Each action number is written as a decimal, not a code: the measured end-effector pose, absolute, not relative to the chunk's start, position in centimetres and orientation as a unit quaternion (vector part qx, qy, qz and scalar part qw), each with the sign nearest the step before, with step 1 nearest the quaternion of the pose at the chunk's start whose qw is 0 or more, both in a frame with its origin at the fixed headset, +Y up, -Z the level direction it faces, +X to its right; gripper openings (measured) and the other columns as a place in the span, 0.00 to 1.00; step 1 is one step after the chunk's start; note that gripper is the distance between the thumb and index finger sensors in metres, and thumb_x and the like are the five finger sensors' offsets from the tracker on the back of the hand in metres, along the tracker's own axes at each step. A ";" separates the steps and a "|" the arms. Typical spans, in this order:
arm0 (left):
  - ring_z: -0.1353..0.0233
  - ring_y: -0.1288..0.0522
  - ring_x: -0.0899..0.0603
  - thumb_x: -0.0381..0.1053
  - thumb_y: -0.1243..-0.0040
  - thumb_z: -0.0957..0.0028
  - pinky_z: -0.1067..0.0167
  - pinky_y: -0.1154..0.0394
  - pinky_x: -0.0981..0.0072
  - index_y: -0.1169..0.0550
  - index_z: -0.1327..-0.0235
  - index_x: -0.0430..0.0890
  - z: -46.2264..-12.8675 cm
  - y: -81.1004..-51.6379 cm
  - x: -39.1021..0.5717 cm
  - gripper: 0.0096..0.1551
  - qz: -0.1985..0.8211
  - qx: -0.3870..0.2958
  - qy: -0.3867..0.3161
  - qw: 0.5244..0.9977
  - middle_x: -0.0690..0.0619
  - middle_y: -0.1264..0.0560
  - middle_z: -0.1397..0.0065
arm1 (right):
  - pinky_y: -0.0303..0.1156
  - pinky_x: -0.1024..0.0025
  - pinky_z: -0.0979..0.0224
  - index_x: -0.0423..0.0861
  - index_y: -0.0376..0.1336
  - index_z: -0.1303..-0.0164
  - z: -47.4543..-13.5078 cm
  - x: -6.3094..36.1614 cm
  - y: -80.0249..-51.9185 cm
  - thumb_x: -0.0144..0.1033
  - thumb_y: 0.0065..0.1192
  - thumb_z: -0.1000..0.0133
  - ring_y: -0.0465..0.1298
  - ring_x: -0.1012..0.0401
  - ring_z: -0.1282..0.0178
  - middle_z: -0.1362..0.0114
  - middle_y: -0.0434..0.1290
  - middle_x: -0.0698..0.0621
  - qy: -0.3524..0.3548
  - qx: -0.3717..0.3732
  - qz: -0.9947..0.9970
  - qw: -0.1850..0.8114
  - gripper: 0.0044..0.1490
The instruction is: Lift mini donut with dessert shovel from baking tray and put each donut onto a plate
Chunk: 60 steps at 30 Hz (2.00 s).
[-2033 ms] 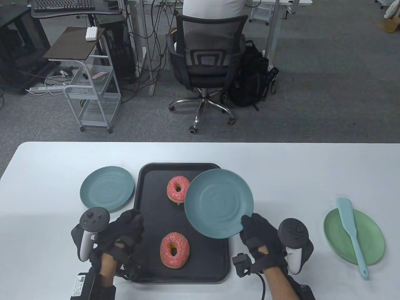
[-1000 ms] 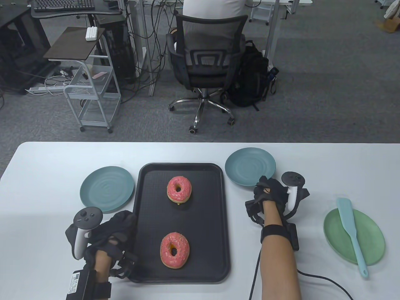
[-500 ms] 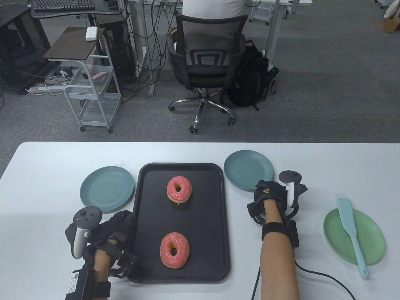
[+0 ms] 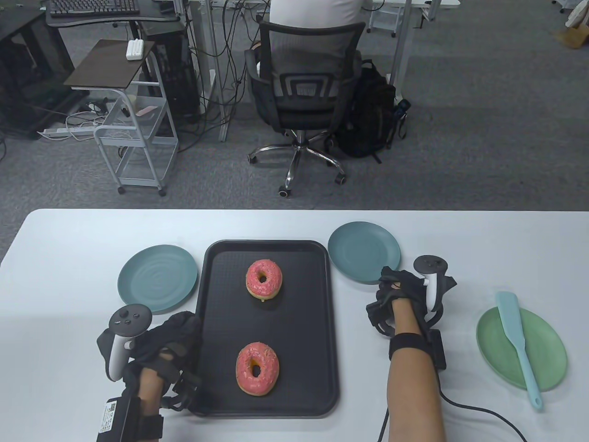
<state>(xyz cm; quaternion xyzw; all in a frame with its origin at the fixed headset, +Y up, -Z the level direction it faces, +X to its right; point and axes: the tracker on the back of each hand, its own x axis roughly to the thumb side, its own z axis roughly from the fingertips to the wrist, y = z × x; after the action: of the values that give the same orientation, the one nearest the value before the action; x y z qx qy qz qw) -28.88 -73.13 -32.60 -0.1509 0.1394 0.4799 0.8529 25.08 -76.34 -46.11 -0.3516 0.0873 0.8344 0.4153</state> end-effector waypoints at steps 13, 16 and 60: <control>0.24 0.37 0.33 0.69 0.46 0.57 0.30 0.37 0.38 0.38 0.33 0.58 -32.3 -73.7 -30.4 0.39 0.463 -0.125 0.181 0.858 0.46 0.42 0.24 | 0.63 0.34 0.26 0.42 0.65 0.33 -40.2 23.3 -66.9 0.63 0.60 0.48 0.72 0.35 0.30 0.26 0.72 0.35 -0.028 -0.150 0.915 0.374 0.44; 0.22 0.42 0.32 0.70 0.46 0.58 0.28 0.42 0.36 0.41 0.32 0.58 -32.2 -73.8 -30.5 0.41 0.466 -0.119 0.186 0.857 0.46 0.47 0.22 | 0.56 0.32 0.22 0.44 0.61 0.28 -37.9 22.6 -66.7 0.66 0.59 0.49 0.63 0.33 0.22 0.19 0.64 0.34 -0.039 -0.105 0.933 0.341 0.47; 0.41 0.23 0.46 0.72 0.45 0.59 0.47 0.22 0.62 0.52 0.28 0.57 -42.3 -76.0 -39.1 0.51 0.113 -0.124 0.435 0.885 0.49 0.32 0.32 | 0.24 0.28 0.26 0.54 0.47 0.17 -30.5 21.7 -71.9 0.73 0.55 0.54 0.30 0.34 0.14 0.10 0.32 0.39 -0.040 0.013 0.991 0.125 0.59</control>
<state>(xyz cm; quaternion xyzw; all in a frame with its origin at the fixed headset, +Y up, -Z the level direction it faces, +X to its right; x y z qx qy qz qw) -39.05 -75.96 -42.28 -0.1243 0.4349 0.1130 0.8846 21.68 -71.88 -30.53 0.0127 -0.0399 0.9913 0.1248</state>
